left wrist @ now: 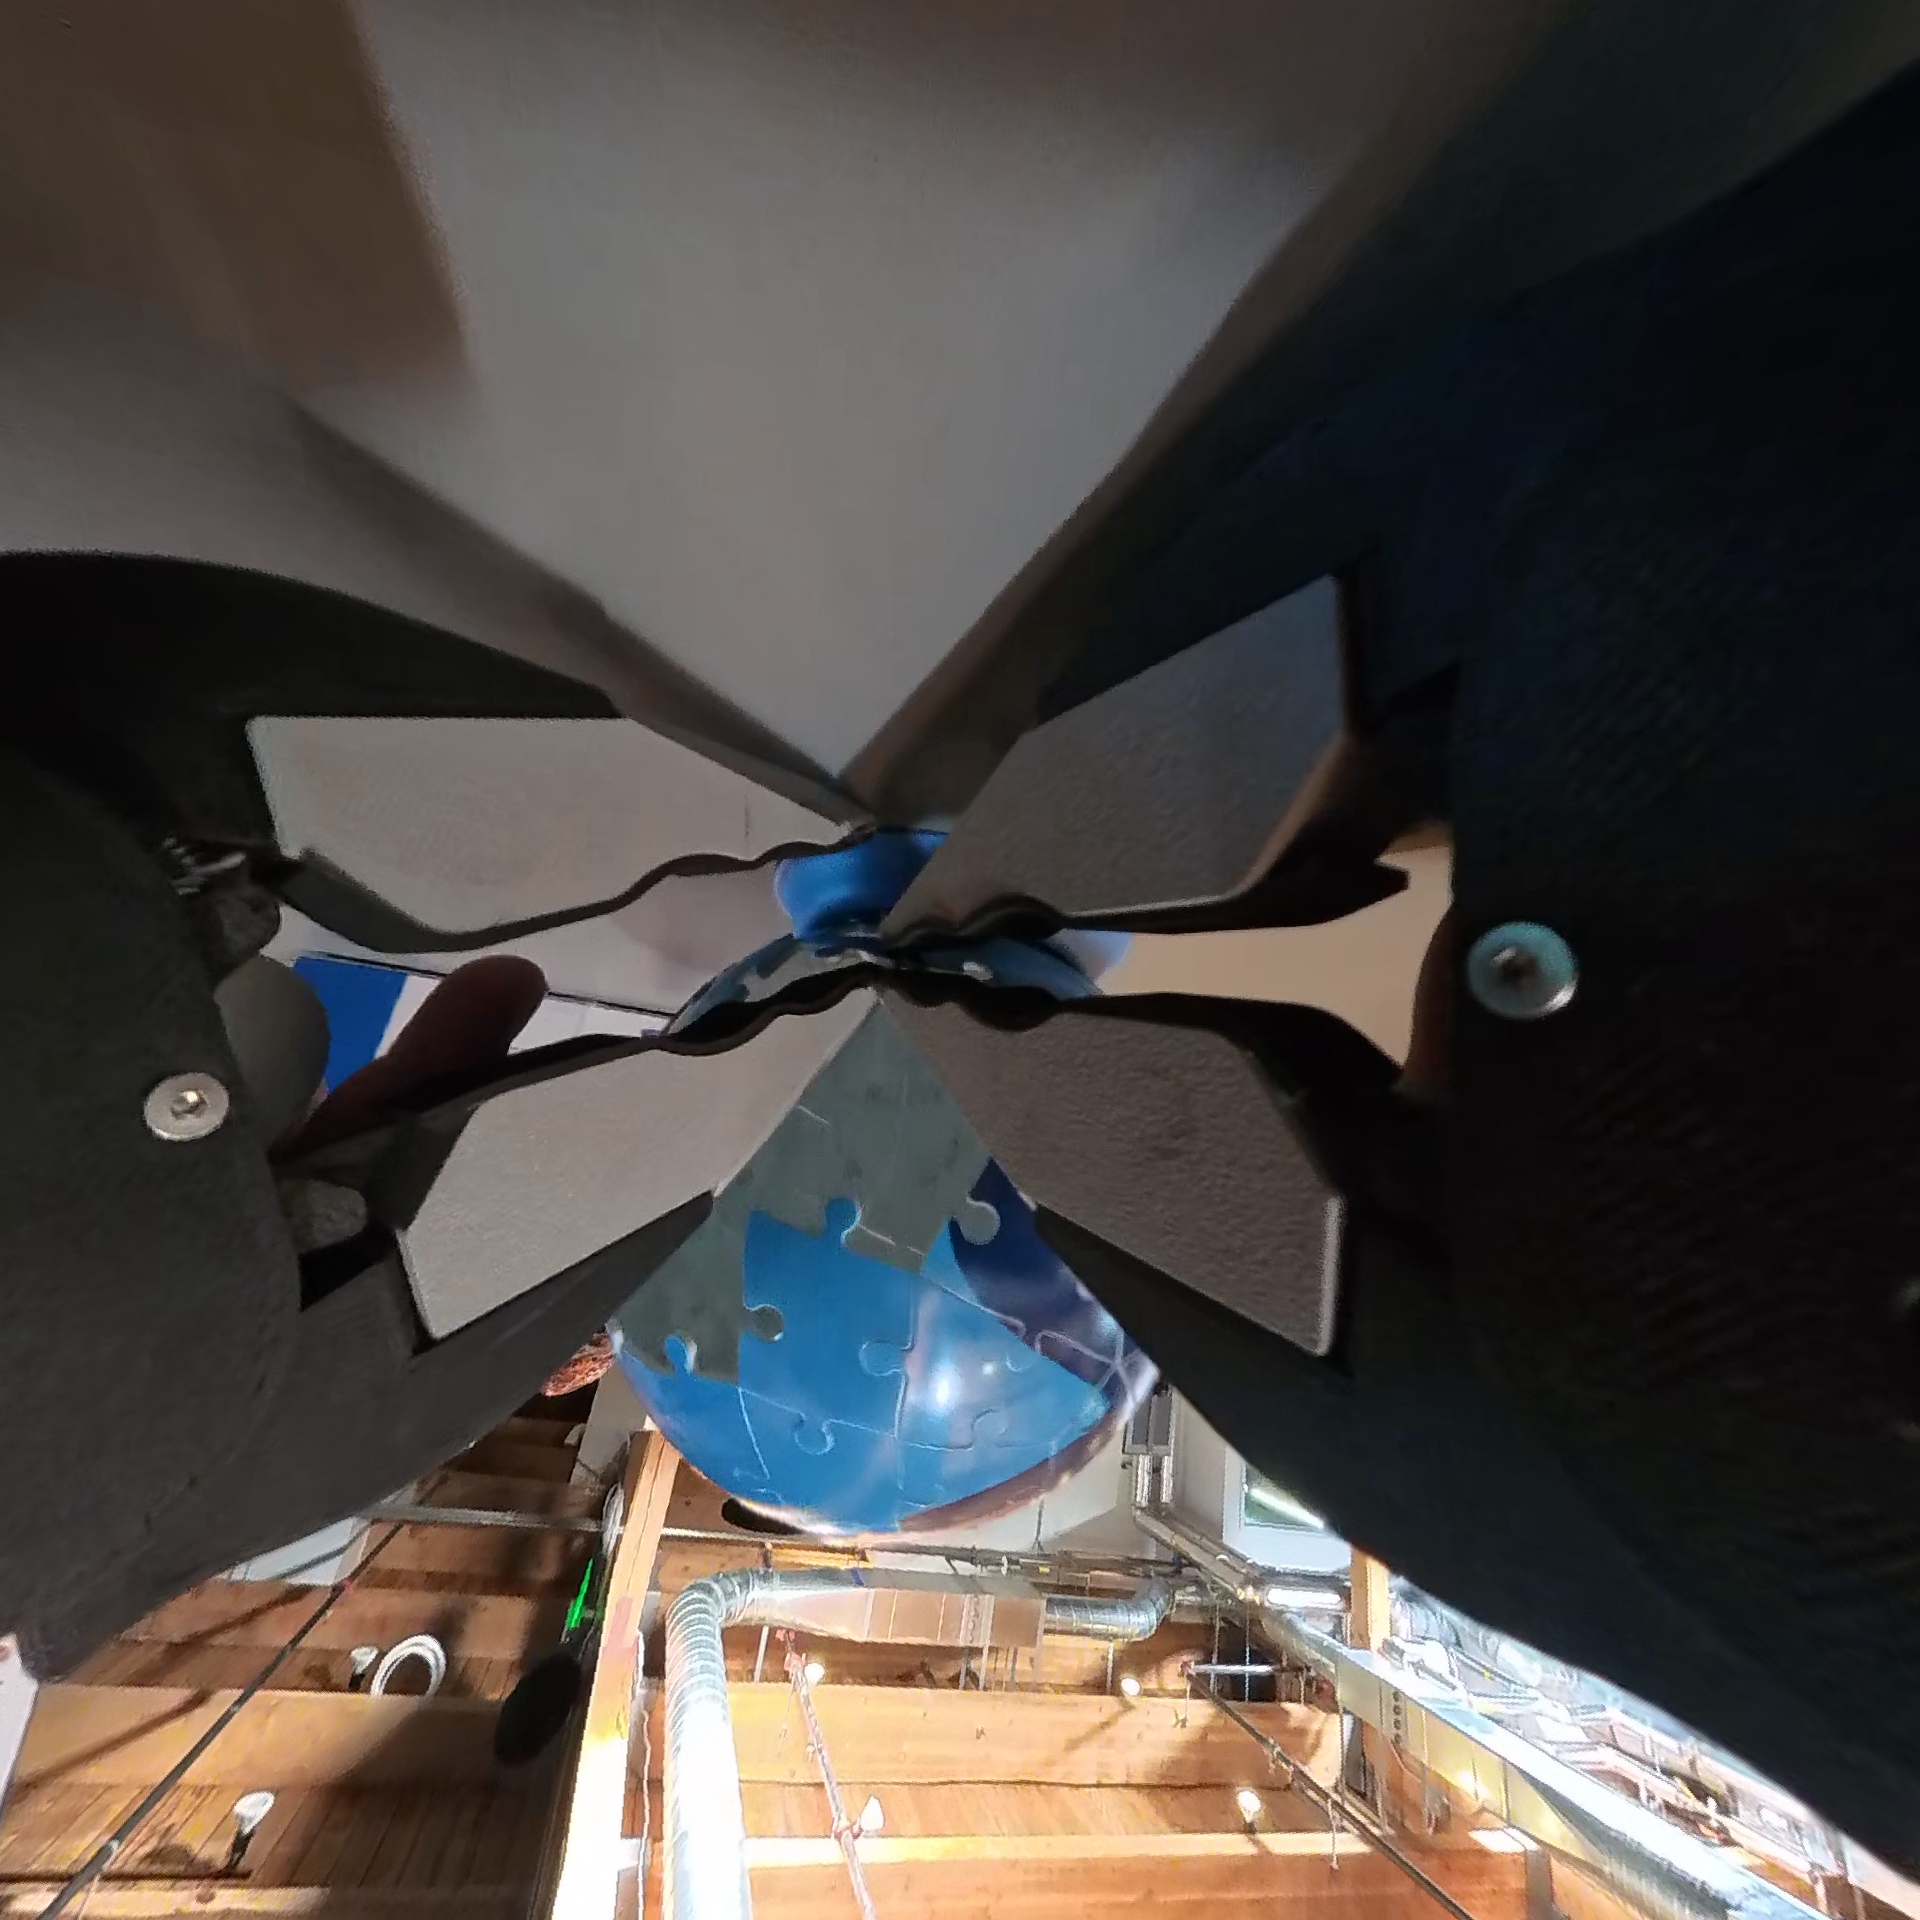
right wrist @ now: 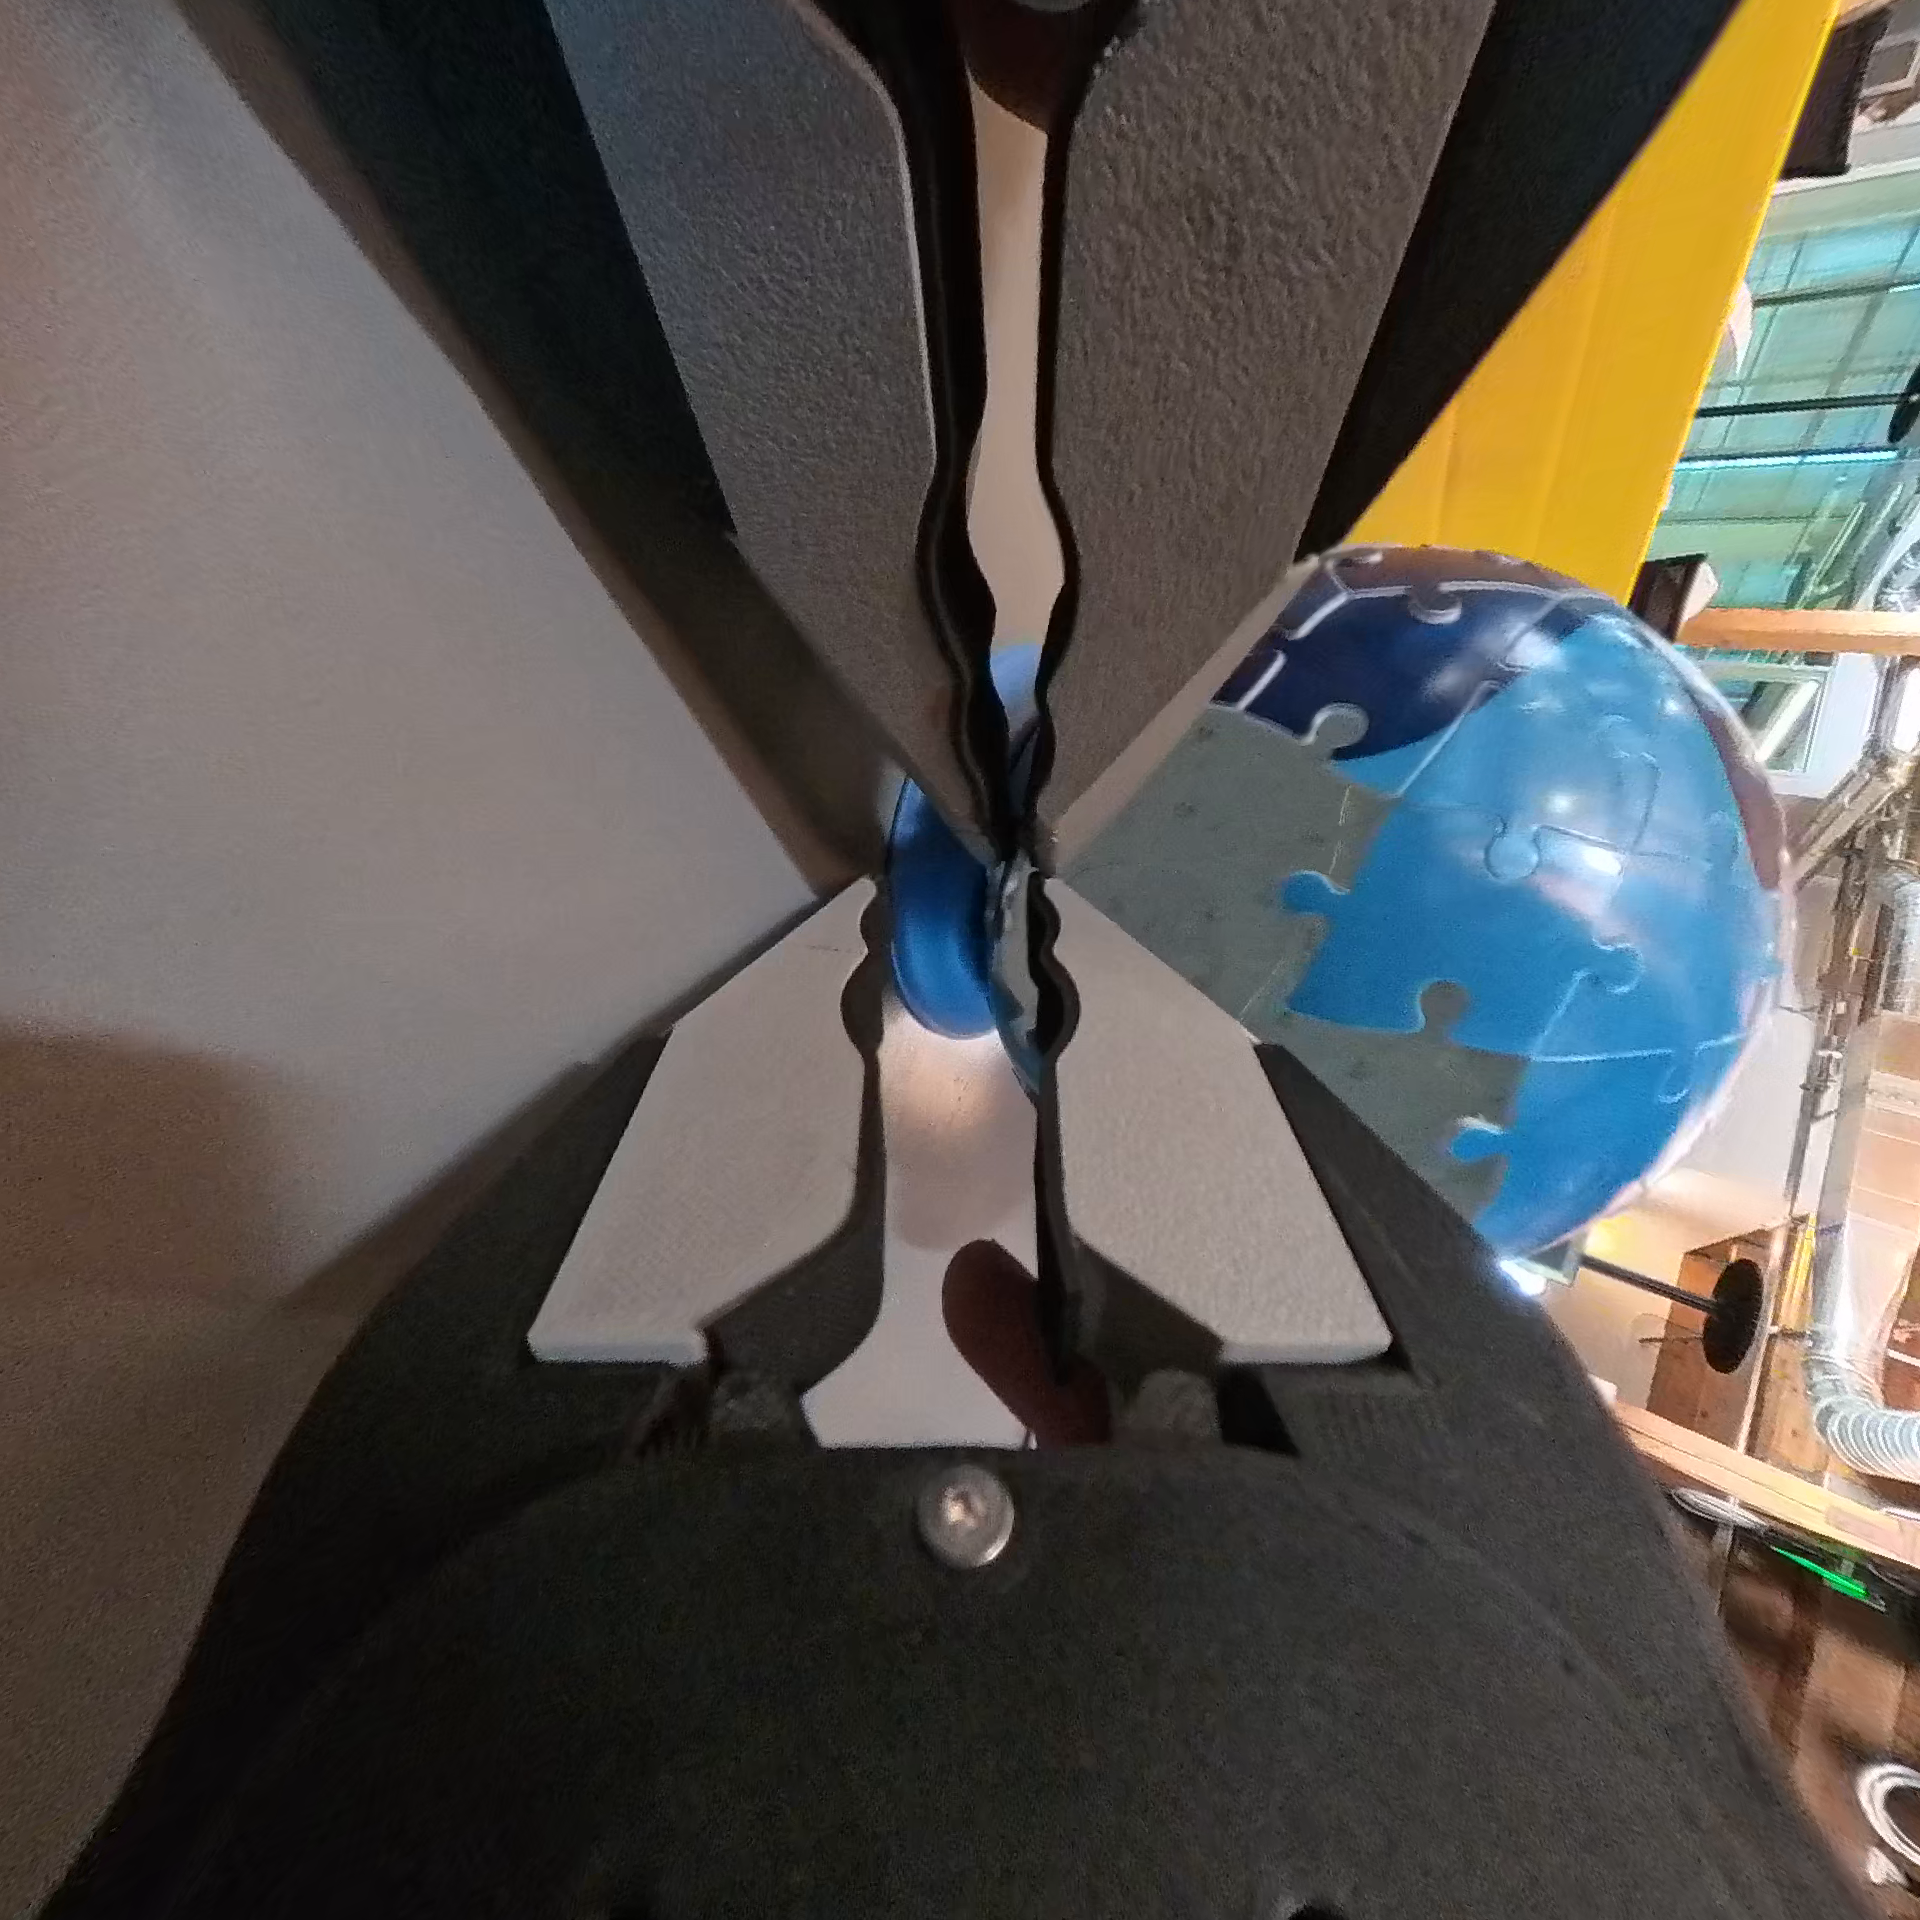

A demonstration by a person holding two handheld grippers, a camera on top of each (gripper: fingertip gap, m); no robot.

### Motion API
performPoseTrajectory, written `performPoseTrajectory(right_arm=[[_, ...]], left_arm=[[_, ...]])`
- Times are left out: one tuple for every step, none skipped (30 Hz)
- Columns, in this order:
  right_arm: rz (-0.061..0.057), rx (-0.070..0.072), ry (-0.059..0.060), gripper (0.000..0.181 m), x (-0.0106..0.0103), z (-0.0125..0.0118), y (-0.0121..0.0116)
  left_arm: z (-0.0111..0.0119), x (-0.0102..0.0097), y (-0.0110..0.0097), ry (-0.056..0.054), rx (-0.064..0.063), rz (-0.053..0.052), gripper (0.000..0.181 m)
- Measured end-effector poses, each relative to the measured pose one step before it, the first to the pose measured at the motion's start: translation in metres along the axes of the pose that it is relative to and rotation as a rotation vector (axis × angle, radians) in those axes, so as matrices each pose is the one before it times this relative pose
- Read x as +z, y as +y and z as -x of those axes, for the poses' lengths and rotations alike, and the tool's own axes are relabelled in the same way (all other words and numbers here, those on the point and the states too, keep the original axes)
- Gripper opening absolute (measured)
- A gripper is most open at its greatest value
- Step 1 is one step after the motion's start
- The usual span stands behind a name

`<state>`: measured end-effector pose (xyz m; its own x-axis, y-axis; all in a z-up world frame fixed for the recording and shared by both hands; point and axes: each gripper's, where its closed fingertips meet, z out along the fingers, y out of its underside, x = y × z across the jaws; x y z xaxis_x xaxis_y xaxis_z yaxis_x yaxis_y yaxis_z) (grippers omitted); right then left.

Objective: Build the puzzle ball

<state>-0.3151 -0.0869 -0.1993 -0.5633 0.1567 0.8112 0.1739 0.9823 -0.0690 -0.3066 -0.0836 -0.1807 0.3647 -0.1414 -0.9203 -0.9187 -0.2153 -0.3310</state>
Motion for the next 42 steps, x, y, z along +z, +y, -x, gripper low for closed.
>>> performPoseTrajectory(right_arm=[[0.0006,-0.0057,0.0009,0.023,0.00059,-0.00021,-0.00033],[0.0015,-0.013,0.0034,0.023,0.00019,-0.00035,-0.00008],[-0.0001,-0.0159,0.0063,0.024,-0.00009,-0.0007,-0.00004],[-0.0042,-0.0144,0.0086,0.025,-0.00018,-0.00068,-0.00016],[-0.0082,-0.0049,0.0082,0.027,-0.00012,-0.00057,-0.00027],[-0.0098,0.0087,0.0036,0.027,0.00026,-0.00026,-0.00025],[-0.0079,0.0146,0.0012,0.028,0.00016,-0.0004,0.0001],[-0.002,0.0142,0.0122,0.029,0.00006,-0.00252,0.00061],[0.0025,0.012,0.018,0.038,-0.00012,-0.00382,0.00107],[0.0039,0.0112,-0.0054,0.042,0.00005,-0.00087,0.00137],[-0.0035,0.0122,-0.016,0.04,0.00048,0.00095,0.00024],[-0.0088,0.0065,-0.0132,0.038,0.00087,0.00086,-0.0007],[-0.0078,0.0005,-0.0107,0.036,0.00112,0.00085,-0.00075],[-0.0037,-0.0003,-0.0091,0.032,0.00133,0.0009,-0.00064],[-0.002,-0.0016,-0.0071,0.029,0.00086,0.00083,-0.00084],[-0.0026,-0.0035,-0.0025,0.028,0.00064,0.00025,-0.00107],[-0.0027,0.0016,-0.0005,0.027,0.00087,-0.00007,-0.00117],[-0.0033,0.0098,0.0048,0.027,0.00134,-0.00066,-0.00135],[-0.0002,0.0112,0.0081,0.027,0.00158,-0.00109,-0.00074],[0.0032,0.0034,0.0026,0.027,0.00084,-0.00007,0.00011],[0.0005,-0.0076,-0.0036,0.026,0.0002,0.00063,0.0003],[-0.0037,-0.0084,-0.0071,0.024,-0.00004,0.00088,0.0001],[-0.0037,0.0016,-0.0095,0.022,0.00014,0.00091,0.0002],[-0.0012,0.0045,-0.0086,0.02,0.00023,0.00062,0.00006],[-0.0004,-0.0004,-0.0058,0.02,0.00008,0.00045,0.00019],[0.0004,-0.0041,-0.0033,0.019,0.00009,0.00033,0.00008],[0.0001,-0.0056,-0.003,0.019,0.0001,0.0003,0.00016],[-0.003,-0.0043,-0.0058,0.018,0.00006,0.00053,0.0001],[-0.0065,-0.0036,-0.0072,0.017,-0.00004,0.0002,0.00012],[-0.0075,-0.002,-0.0073,0.017,0.0,-0.00004,0.00011],[-0.0054,0.0022,-0.0095,0.017,-0.00009,0.00002,0.00021],[-0.0032,0.0025,-0.0081,0.017,0.00008,0.00003,0.00014],[-0.0017,0.0001,-0.0043,0.017,0.00011,0.00005,0.00006],[-0.0027,0.0012,-0.0012,0.017,0.00007,0.00001,0.00008],[-0.0026,0.0056,-0.0018,0.017,0.00013,0.00034,0.00009],[0.0001,0.0098,-0.0024,0.017,0.00005,0.00042,0.0002],[0.0037,0.0091,-0.0015,0.016,0.00002,0.00023,0.00049],[0.0071,0.0054,-0.0027,0.016,0.00009,0.00002,0.00032],[0.0086,0.0052,-0.0051,0.016,0.00014,0.00016,0.00007],[0.0058,0.0021,-0.006,0.016,0.00011,0.00004,0.00009],[0.0031,0.0002,-0.0053,0.016,-0.00001,0.00003,-0.00014],[-0.0004,-0.0007,-0.0031,0.016,0.00004,0.00013,-0.00021]], left_arm=[[-0.00023,-0.00048,0.00057,0.0024,-0.0077,-0.0001,0.001],[0.00028,-0.00023,0.00035,-0.0031,-0.0072,-0.0016,0.001],[0.00063,-0.00035,0.00001,-0.0053,-0.003,-0.0017,0.0],[0.00094,-0.0003,-0.00016,-0.0057,-0.0035,-0.0021,0.001],[0.0009,-0.00042,-0.00012,-0.0033,-0.0034,-0.001,0.001],[0.00046,-0.00031,0.00027,0.0005,-0.0025,-0.0002,0.001],[0.00018,0.00002,0.00046,0.0005,-0.0036,0.0002,0.0],[-0.0005,0.00004,0.00019,0.0032,-0.0045,0.0007,0.001],[-0.00113,0.00005,-0.00019,0.0039,-0.0023,0.0006,0.0],[0.00001,0.00006,-0.00006,-0.0053,0.0031,0.0015,0.001],[-0.00034,-0.00002,-0.00034,0.0004,0.0026,0.0001,0.001],[0.00018,-0.00003,-0.0007,-0.0005,-0.0005,-0.0024,0.001],[0.00021,0.00015,-0.00033,-0.0003,-0.0021,0.0004,0.001],[0.00006,-0.00001,-0.00018,-0.0007,-0.0013,-0.0004,0.001],[0.00049,-0.0001,0.00032,-0.0038,-0.001,0.0016,0.001],[-0.00003,-0.00021,0.00042,-0.0003,-0.0033,0.0018,0.001],[0.00042,-0.00032,0.00044,-0.0023,-0.0037,0.0017,0.001],[0.00069,-0.00005,0.00119,-0.0038,-0.0043,0.0057,0.001],[0.00068,0.00007,0.00141,-0.0031,-0.0039,0.0069,0.001],[-0.0001,0.00014,0.00094,0.0015,-0.0028,0.0025,0.0],[-0.00108,-0.00024,-0.00011,0.0038,0.0001,-0.0024,0.0],[-0.0013,-0.0002,-0.00011,0.0021,0.0076,0.0004,0.0],[-0.0012,0.0,0.0002,-0.0003,0.0125,0.0028,0.0],[-0.00063,-0.00002,0.00022,-0.0022,0.0087,0.0025,0.0],[-0.00044,-0.00008,0.00009,0.0016,0.0015,0.0004,0.0],[-0.00031,-0.00014,0.00009,0.0037,-0.0023,-0.0009,0.0],[-0.00039,-0.00013,-0.00001,0.0024,0.0009,-0.0007,0.0],[-0.00073,-0.00006,-0.00012,0.0016,0.0058,-0.0006,0.0],[-0.00032,-0.00011,0.00002,-0.0032,0.009,-0.0011,0.0],[0.00019,0.00007,-0.00008,-0.0055,0.0072,-0.0005,0.0],[0.00019,0.00012,-0.00013,-0.0033,0.0038,-0.0008,0.0],[0.00029,0.00022,0.00018,-0.003,0.003,0.0007,0.0],[-0.00002,0.00009,0.00008,-0.0026,0.0057,-0.0008,0.0],[-0.00001,0.00014,0.00008,-0.0025,0.0045,-0.0004,0.0],[-0.00008,0.00012,0.00011,-0.0002,0.0013,0.0013,0.001],[-0.00028,0.0002,0.00005,0.0026,-0.0008,0.001,0.0],[0.0,0.0001,-0.00004,0.0008,-0.0018,-0.0003,0.0],[0.00002,0.00006,0.00004,0.0009,-0.0012,0.0003,0.0],[-0.00001,0.00002,0.00032,-0.0001,0.0003,0.0016,0.0],[0.00009,-0.00007,0.00018,-0.0017,0.0021,0.0005,0.0],[0.00016,-0.00021,0.00006,-0.0025,0.0036,-0.0003,0.0],[-0.00001,-0.0001,0.00013,-0.0019,0.0049,-0.0001,0.0]])
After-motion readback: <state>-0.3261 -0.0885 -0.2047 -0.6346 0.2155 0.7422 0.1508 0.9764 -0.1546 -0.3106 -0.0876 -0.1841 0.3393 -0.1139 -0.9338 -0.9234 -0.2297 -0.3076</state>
